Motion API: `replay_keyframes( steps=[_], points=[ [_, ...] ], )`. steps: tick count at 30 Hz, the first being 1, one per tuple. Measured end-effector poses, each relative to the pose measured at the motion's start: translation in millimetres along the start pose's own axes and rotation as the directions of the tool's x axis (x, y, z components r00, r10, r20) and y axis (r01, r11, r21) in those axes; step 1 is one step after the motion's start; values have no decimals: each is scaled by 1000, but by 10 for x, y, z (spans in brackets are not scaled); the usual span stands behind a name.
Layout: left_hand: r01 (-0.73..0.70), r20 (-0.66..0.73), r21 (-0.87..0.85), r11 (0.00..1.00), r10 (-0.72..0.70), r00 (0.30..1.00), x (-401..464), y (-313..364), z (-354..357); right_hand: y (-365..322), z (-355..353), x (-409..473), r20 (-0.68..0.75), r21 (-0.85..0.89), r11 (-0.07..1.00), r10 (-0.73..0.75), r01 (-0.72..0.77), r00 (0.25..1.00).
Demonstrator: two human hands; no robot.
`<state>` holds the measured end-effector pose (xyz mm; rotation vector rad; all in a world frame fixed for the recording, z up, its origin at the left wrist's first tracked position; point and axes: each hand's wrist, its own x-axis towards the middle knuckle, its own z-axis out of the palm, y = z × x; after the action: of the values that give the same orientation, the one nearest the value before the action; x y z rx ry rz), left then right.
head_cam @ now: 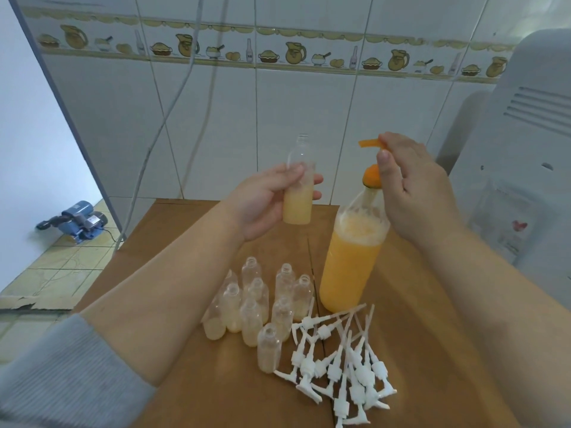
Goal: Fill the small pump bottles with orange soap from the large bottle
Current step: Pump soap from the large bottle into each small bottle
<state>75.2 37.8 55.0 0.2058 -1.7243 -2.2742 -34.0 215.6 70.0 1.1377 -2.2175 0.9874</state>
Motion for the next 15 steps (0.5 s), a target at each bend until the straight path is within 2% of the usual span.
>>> replay_keyframes(
  steps=[2,5,7,9,12,15],
  points=[
    [-2,-21,-20,1000,1,1000,-90,-15,-73,12,32,-10,-16,0,1000,-5,5,1000],
    [-9,-41,40,999,11,999,-307,-26,-217,31,67,-19,-45,19,1000,-4,5,999],
    [-20,-55,160,987,29,998,-518,-37,-309,35,80,-19,-58,29,1000,-5,6,998],
    [-19,-84,361,932,53,995,-768,-62,-390,37,87,-19,-70,32,999,-4,6,998],
    [67,-170,583,810,41,985,-1120,-184,-507,41,95,-24,-83,14,1000,-9,11,996],
    [193,-264,584,788,-40,964,-1389,-475,-650,51,101,-19,-93,12,1000,-13,15,996]
  ],
)
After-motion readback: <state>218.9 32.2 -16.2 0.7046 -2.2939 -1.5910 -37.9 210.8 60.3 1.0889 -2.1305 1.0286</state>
